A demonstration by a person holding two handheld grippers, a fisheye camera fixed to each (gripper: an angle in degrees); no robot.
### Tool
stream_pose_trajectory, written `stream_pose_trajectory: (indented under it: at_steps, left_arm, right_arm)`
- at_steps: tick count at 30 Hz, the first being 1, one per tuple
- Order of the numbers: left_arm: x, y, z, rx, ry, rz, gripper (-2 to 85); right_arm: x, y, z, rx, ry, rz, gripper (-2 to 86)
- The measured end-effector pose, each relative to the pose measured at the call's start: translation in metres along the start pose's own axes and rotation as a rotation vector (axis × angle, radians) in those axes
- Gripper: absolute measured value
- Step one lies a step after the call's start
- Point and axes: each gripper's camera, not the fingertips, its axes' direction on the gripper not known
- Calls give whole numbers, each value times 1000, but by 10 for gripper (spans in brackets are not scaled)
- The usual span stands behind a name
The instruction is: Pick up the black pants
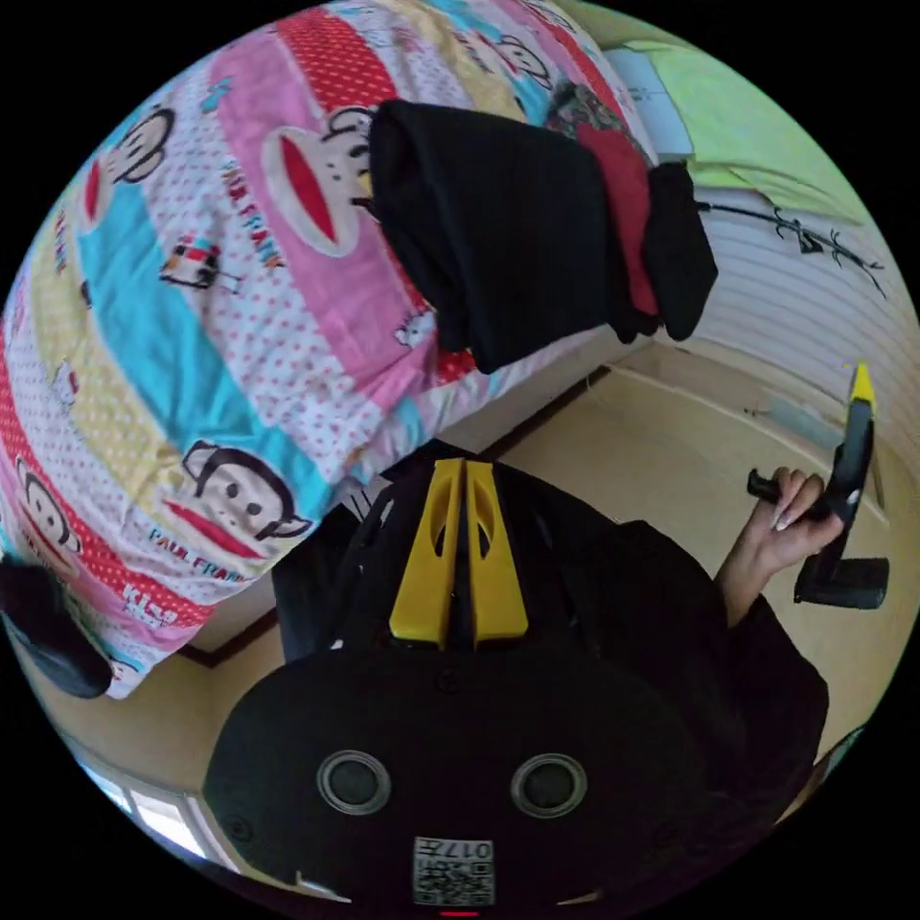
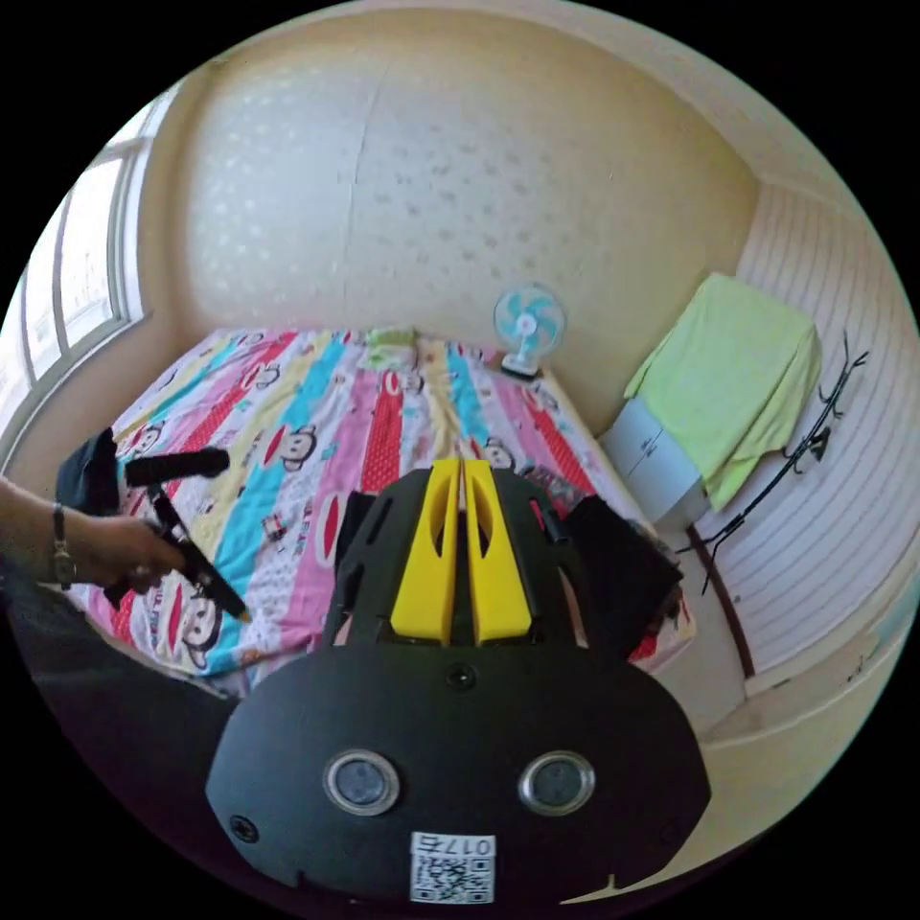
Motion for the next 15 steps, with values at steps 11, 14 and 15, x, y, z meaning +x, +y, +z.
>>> stream_pose_trajectory:
  at_steps: [11, 14, 15]
  left_arm:
    - [-110, 133, 62, 121, 44, -772, -6]
    - [-132, 213, 88, 346, 349, -1067, -6]
    - [-132, 234, 101, 403, 424, -1118, -6]
  right_arm:
    - [244, 122, 16, -352, 193, 571, 106]
    - [301, 175, 49, -481, 76, 790, 123]
    - [309, 188, 59, -507, 22, 832, 116]
